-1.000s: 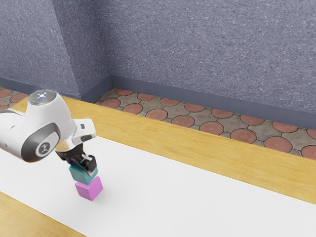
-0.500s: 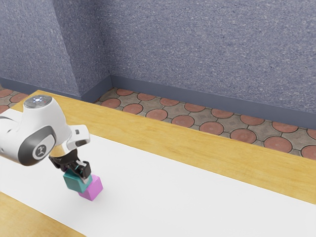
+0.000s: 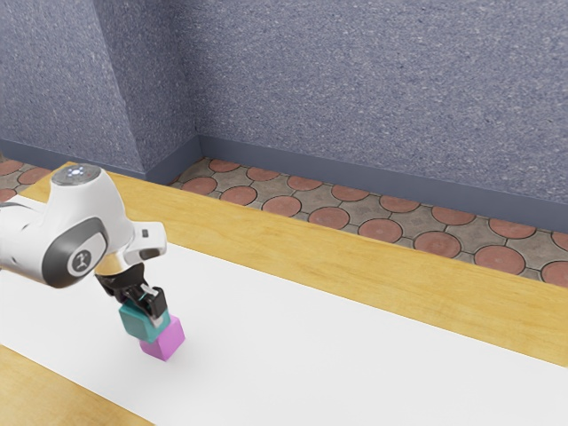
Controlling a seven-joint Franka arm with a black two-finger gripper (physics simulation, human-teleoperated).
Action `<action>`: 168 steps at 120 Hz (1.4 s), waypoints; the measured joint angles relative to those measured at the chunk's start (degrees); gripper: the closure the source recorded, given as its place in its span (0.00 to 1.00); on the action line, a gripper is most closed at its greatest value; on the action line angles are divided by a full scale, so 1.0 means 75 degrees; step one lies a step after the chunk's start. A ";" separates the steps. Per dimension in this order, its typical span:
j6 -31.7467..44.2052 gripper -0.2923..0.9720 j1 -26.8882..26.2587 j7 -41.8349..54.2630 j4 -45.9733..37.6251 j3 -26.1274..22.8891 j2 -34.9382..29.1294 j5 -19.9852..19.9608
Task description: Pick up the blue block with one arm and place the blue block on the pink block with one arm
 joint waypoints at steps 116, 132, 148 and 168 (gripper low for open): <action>-0.0011 0.48 0.0042 0.0705 0.0391 0.0070 0.0361 -0.0180; -0.0011 0.48 0.0051 0.0686 0.0391 0.0071 0.0361 -0.0208; -0.0012 0.48 0.0053 0.0630 0.0391 0.0072 0.0361 -0.0233; -0.0012 0.47 0.0053 0.0572 0.0391 0.0079 0.0361 -0.0244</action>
